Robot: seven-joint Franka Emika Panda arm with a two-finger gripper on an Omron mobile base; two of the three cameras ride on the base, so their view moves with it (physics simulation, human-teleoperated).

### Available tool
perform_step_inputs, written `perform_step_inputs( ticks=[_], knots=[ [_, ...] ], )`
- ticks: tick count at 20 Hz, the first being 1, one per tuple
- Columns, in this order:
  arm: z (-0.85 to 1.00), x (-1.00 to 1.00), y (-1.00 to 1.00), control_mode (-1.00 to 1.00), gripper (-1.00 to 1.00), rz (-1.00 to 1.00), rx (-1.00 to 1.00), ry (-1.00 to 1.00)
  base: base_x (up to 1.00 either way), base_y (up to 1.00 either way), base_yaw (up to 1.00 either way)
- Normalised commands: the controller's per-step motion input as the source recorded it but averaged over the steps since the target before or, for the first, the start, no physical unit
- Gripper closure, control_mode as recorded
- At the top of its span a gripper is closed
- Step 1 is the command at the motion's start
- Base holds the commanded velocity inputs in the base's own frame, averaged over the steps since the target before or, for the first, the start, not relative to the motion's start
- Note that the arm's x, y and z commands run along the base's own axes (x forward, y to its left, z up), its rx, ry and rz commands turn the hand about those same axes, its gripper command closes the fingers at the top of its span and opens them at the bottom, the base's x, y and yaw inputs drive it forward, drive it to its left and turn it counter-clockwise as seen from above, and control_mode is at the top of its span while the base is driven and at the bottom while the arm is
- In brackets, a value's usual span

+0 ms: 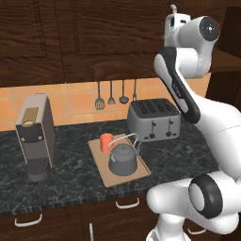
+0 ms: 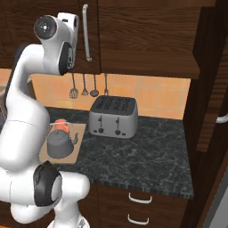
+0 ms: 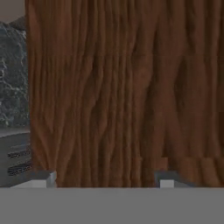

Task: Pick the kettle from the counter and place it on the tray. Then pick the mug from the cabinet and place it on the tray. Then close the cabinet doors.

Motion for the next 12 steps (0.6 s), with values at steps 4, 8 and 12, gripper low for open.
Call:
perform_step_inputs(
  ticks=[4,8,12],
  knots=[
    [0.0,-1.0,-0.34,-1.0,-1.0,0.0,0.13,-0.08,0.0,0.0,0.0],
    [-0.01,-1.0,-0.23,-1.0,-1.0,0.0,0.11,-0.05,0.0,0.0,0.0],
    [-0.29,-0.72,0.15,-1.0,-1.0,0.01,-0.04,0.04,0.0,0.0,0.0]
  ],
)
